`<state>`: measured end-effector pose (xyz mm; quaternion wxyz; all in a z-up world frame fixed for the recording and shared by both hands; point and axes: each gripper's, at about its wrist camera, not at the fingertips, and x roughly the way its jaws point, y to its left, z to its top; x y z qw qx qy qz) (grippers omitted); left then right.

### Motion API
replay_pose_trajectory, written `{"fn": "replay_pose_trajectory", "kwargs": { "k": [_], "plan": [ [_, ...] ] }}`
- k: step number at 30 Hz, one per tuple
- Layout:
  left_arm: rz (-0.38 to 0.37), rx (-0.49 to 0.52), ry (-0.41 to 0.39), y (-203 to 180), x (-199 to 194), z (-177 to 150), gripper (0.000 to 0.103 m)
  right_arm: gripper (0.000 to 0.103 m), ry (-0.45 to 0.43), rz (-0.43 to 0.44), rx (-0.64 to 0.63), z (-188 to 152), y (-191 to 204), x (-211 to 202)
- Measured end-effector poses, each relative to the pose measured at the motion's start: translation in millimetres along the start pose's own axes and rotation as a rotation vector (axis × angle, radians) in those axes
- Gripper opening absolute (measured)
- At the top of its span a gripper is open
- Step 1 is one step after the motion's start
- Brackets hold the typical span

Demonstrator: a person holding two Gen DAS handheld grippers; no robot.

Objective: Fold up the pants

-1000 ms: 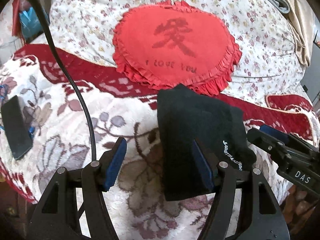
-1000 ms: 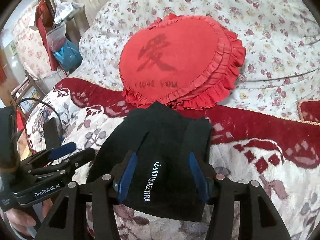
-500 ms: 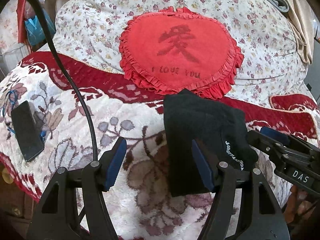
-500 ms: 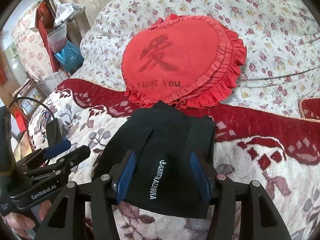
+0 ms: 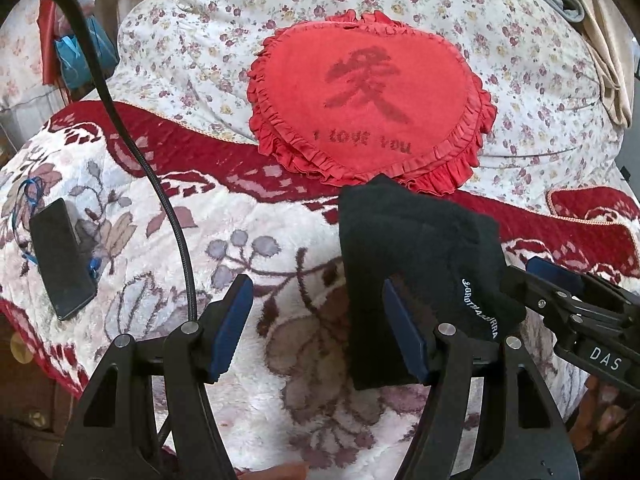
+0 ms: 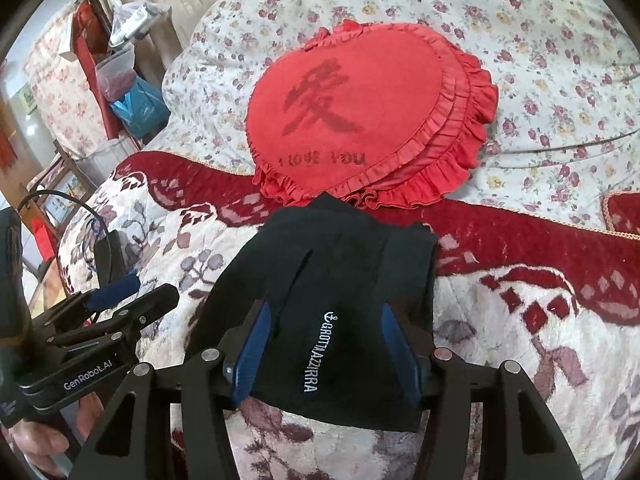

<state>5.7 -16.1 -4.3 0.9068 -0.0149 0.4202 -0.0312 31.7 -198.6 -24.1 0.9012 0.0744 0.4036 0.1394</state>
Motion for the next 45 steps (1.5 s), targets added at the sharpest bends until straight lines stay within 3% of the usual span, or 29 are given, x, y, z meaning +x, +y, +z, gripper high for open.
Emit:
{"fn": "replay_pose_trajectory", "kwargs": {
  "k": [45],
  "plan": [
    [0.020,0.039,0.007,-1,5,0,0.067,0.058,0.050,0.023,-0.010,2,3,12]
  ]
}}
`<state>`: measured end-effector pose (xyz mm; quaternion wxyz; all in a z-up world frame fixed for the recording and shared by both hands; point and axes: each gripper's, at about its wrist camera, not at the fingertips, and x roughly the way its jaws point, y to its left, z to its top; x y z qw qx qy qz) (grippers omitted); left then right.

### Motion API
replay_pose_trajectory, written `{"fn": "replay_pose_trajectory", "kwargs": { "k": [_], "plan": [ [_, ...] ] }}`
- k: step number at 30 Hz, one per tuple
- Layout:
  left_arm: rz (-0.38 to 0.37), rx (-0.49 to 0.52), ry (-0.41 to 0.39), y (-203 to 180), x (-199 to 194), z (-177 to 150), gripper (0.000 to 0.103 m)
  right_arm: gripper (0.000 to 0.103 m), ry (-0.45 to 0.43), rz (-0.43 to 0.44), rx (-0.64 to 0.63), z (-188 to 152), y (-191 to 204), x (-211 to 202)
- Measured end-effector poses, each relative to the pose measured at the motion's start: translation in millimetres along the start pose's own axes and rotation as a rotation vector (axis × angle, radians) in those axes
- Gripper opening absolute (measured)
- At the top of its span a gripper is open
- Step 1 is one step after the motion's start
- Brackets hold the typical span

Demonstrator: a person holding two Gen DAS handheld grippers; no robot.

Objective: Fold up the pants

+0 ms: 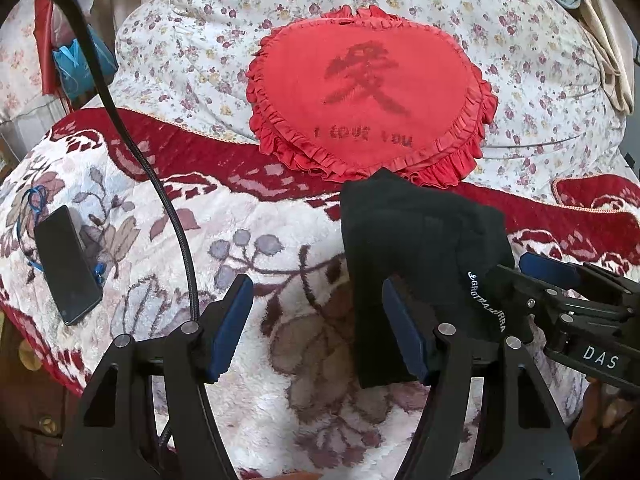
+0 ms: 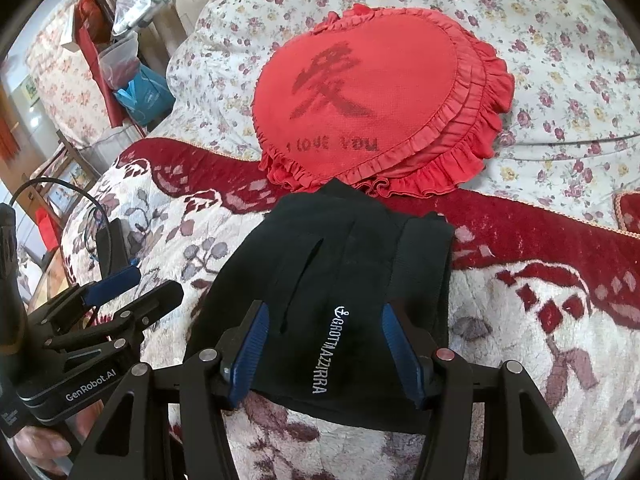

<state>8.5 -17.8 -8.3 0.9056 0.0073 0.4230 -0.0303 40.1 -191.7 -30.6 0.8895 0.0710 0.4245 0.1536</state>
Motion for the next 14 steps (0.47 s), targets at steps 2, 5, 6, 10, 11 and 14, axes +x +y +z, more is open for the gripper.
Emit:
{"fn": "replay_pose_trajectory", "kwargs": {
  "k": [2,5,6,10,11,14],
  "plan": [
    [-0.001,0.000,0.001,-0.2,0.1,-0.1,0.067,0.058,0.002,0.000,-0.001,-0.2,0.0,0.2],
    [0.001,0.000,0.001,0.1,0.1,-0.3,0.067,0.058,0.006,0.003,0.003,-0.7,-1.0,1.4],
    [0.001,-0.003,0.001,0.6,0.1,-0.7,0.067,0.058,0.008,0.004,0.002,-0.8,-1.0,1.8],
    [-0.002,-0.013,-0.005,3.2,-1.1,-2.5,0.067,0.059,0.012,0.008,-0.001,-1.4,-0.7,2.5],
    [-0.003,-0.012,-0.011,3.5,-1.9,-3.0,0.067,0.059,0.012,0.008,-0.001,-1.7,-0.7,2.5],
    [-0.004,-0.009,-0.024,4.9,-3.6,-4.5,0.067,0.059,0.009,0.006,0.000,-2.1,-1.0,1.6]
  ]
}}
